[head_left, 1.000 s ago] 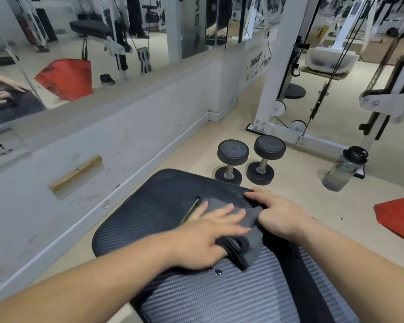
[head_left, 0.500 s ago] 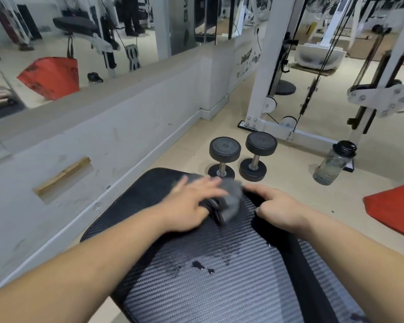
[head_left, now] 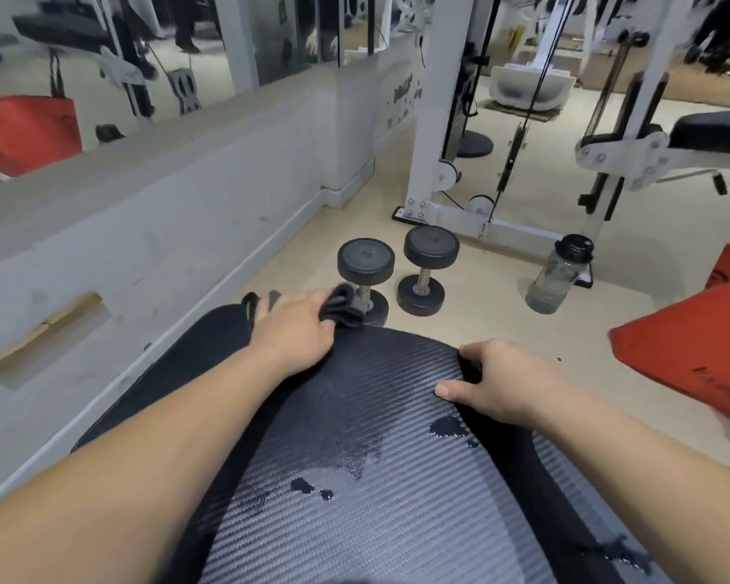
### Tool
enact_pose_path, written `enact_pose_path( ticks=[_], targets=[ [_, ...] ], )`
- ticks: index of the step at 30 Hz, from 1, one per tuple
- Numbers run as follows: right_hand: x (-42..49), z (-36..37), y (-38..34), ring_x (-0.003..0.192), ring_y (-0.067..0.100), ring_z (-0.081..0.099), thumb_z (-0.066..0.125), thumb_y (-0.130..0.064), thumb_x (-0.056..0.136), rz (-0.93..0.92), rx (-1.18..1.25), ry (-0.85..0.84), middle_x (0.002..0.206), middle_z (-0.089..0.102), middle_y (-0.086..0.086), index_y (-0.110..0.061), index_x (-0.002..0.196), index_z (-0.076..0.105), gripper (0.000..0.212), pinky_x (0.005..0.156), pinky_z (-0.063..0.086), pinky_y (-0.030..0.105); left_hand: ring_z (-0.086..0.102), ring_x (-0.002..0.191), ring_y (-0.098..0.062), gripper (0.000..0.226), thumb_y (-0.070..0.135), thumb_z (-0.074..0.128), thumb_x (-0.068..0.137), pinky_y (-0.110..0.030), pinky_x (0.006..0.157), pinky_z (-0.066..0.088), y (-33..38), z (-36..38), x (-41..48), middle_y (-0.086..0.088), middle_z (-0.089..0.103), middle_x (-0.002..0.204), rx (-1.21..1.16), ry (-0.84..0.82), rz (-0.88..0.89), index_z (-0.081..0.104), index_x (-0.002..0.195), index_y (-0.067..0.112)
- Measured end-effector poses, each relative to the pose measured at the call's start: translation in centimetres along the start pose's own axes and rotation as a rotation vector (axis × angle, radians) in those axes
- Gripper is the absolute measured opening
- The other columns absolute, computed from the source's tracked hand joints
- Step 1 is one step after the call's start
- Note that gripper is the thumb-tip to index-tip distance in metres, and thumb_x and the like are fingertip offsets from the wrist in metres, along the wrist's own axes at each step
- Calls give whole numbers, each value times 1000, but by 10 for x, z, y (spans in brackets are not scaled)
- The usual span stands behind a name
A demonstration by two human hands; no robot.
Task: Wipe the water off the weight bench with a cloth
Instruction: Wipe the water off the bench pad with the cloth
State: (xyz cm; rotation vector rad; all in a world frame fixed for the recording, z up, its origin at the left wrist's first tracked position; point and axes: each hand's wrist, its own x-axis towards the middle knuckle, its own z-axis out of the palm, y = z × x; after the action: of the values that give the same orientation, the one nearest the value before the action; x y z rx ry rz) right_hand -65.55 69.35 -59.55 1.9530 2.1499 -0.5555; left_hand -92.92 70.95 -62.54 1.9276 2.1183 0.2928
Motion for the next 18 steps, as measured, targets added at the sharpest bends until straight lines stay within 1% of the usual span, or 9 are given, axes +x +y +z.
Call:
enact_pose_path(
  ticks=[3,5,7,9,11,12,14,16,18],
  targets=[
    [6,4,-3,103,26,68,71,-76,71,31,36,4,111,74,-2,-35,104,62,54,90,57,41,52,128,-34,32,35,45,90,-53,118,22,20,0,9,-6,67,127,0,-100,-157,62,117,33],
    [10,-1,-3,111,26,68,79,-76,63,72,89,-1,120,73,-2,-33,122,66,73,94,56,40,50,131,-34,33,38,45,88,-54,117,22,47,6,9,-5,66,130,8,-165,-58,61,117,36],
    [13,-6,-2,114,25,68,86,-74,54,94,130,-15,123,73,-2,-30,127,67,87,97,55,40,45,137,-30,33,42,44,91,-58,119,18,69,19,6,1,61,139,9,-198,100,56,121,42],
    [18,-10,-1,109,25,70,89,-71,46,102,161,-29,116,74,-2,-29,120,71,87,97,56,40,39,142,-24,41,43,43,93,-58,122,11,75,27,1,9,56,146,-54,-217,242,50,132,52],
    [19,-13,-2,104,25,69,91,-68,47,105,161,-50,106,72,-3,-32,110,69,76,95,56,40,41,141,-20,46,39,44,94,-54,123,13,64,26,2,12,57,145,-136,-206,335,47,137,55],
    [18,-13,-3,104,25,68,90,-67,52,110,158,-57,102,68,-3,-33,106,65,69,96,56,41,45,137,-21,47,34,45,95,-51,122,18,56,23,4,10,61,142,-139,-177,333,49,138,52],
    [14,-11,-4,106,26,65,88,-66,61,110,161,-59,99,60,-5,-32,110,61,65,97,54,43,52,131,-27,48,27,47,95,-48,117,29,33,18,14,2,65,138,-75,-71,199,52,140,41],
    [10,-7,-4,108,26,64,86,-65,66,101,162,-44,98,58,-5,-32,114,59,64,98,53,44,53,131,-30,48,26,47,95,-48,117,28,12,12,20,-3,65,140,-16,1,14,53,141,37],
    [10,-5,-3,107,26,63,85,-65,66,103,188,-41,99,58,-5,-33,113,57,63,98,53,45,51,134,-28,46,26,48,93,-52,122,22,7,7,7,0,64,142,-41,-33,25,57,137,38]
  ],
)
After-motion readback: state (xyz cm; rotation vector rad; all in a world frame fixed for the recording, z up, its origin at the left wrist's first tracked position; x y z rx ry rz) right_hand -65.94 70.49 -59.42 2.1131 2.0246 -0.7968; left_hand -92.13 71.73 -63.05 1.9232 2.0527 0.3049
